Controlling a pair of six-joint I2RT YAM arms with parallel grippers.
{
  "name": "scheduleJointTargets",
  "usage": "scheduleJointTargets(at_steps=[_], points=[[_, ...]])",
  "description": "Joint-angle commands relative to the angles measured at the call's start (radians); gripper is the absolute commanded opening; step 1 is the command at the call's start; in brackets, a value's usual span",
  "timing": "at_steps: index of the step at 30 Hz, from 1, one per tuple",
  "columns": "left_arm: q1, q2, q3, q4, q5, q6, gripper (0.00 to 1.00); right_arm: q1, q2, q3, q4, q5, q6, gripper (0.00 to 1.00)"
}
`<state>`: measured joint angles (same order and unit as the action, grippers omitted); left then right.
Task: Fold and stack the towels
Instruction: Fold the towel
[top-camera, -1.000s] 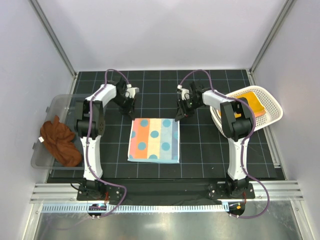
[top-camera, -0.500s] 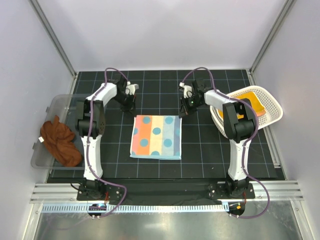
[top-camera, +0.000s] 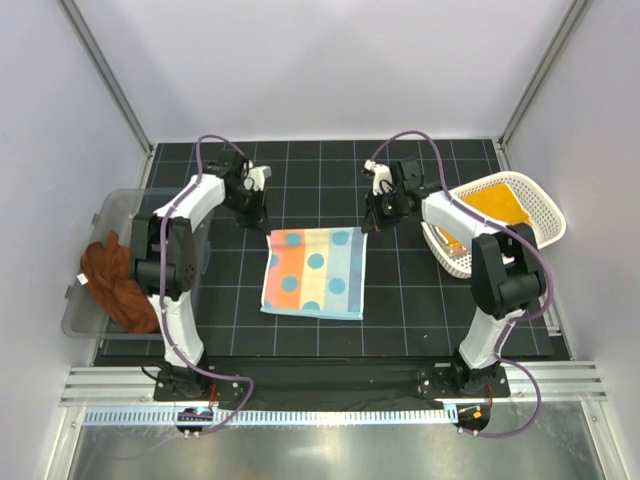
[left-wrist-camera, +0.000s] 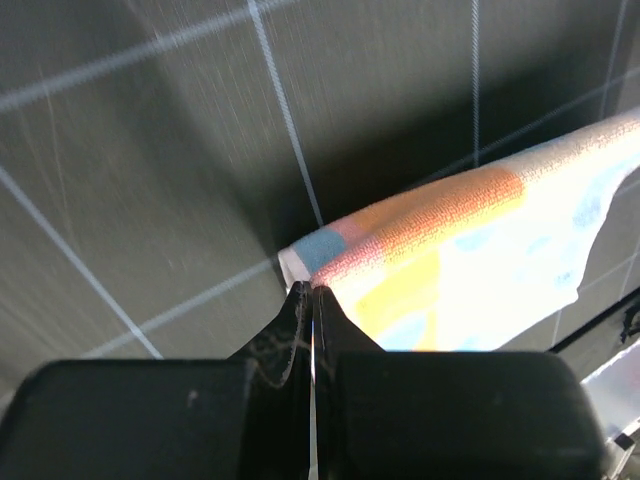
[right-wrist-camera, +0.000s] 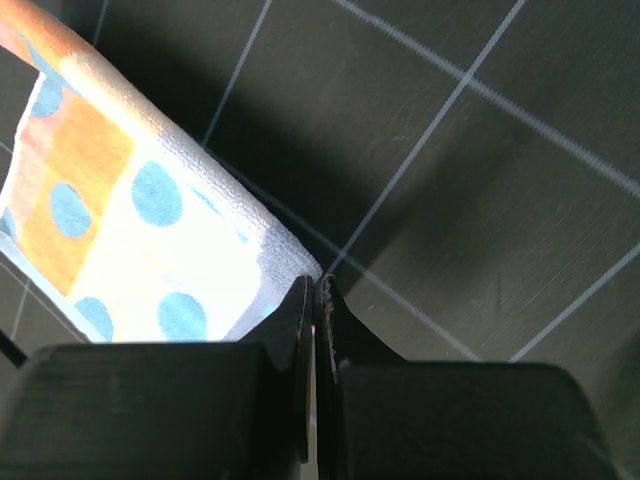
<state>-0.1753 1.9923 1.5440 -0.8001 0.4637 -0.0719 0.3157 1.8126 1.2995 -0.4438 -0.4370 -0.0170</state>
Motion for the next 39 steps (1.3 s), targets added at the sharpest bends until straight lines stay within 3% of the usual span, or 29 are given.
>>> scheduleJointTargets(at_steps=[1,9,18,24,39], points=[[0.003,-0.088,-0.050,0.041,-0.042,-0.029,0.00,0.029,-0.093,-0.063,0.004,0.101,0.061,0.01],[-0.027,-0.240,-0.276,0.065,-0.114,-0.088,0.00,0.201,-0.306,-0.288,0.048,0.228,0.152,0.01],[-0.088,-0.412,-0.465,0.062,-0.194,-0.178,0.00,0.256,-0.432,-0.466,0.086,0.267,0.236,0.01],[-0.095,-0.477,-0.519,0.042,-0.217,-0.229,0.00,0.276,-0.467,-0.499,0.086,0.261,0.270,0.01],[-0.111,-0.457,-0.544,-0.042,-0.183,-0.272,0.01,0.319,-0.476,-0.582,0.128,0.259,0.347,0.01]])
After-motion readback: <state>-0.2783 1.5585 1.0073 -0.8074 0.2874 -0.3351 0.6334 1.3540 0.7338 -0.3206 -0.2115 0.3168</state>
